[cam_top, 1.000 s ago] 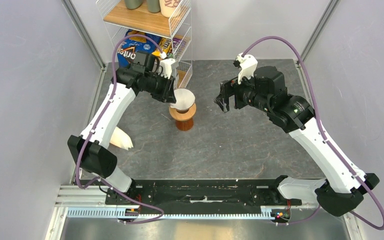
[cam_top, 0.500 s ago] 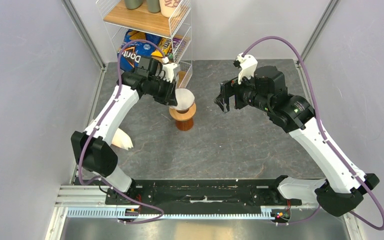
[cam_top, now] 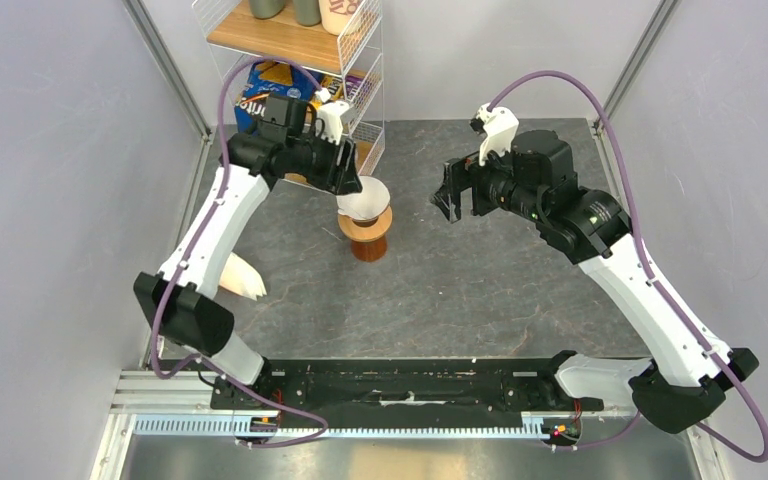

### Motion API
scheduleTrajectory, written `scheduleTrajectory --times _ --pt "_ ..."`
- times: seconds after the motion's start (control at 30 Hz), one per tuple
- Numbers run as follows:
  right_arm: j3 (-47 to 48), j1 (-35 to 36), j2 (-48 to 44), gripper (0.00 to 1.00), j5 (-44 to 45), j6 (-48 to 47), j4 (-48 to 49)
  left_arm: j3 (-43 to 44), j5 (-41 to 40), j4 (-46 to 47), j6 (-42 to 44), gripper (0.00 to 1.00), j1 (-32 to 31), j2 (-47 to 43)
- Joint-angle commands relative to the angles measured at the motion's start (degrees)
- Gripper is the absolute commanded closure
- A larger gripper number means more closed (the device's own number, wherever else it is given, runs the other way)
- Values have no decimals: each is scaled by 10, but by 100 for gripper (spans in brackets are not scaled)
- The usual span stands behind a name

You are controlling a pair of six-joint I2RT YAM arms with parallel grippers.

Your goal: Place the coffee filter in the dripper

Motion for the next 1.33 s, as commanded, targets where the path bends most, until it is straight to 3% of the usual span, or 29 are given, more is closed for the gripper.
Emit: scheduleTrajectory --times 0.0,0.13,0.33,0.47,0.67,0.97,1.1,1.3 --pt "0 -14 -10 3 -2 -6 35 57 -14 -9 -1 33 -2 -62" --pt "0 -32 -7 3 7 -6 56 83 -42 -35 6 20 -2 -89" --pt "-21 -89 -27 3 24 17 63 111 -118 -107 4 11 10 -120" --pt "-67 -132 -60 3 26 28 62 54 -132 -127 5 9 22 -177" --pt "-156 -179 -124 3 28 27 42 -100 -191 -143 -34 7 34 -262" --pt "-262 -196 -186 3 18 -10 16 -271 -291 -88 -82 6 34 -339" --pt "-287 -197 -204 3 12 -18 15 -314 -317 -49 -80 6 34 -354" --pt "-295 -201 -207 3 6 -25 17 -312 -312 -21 -73 5 34 -362"
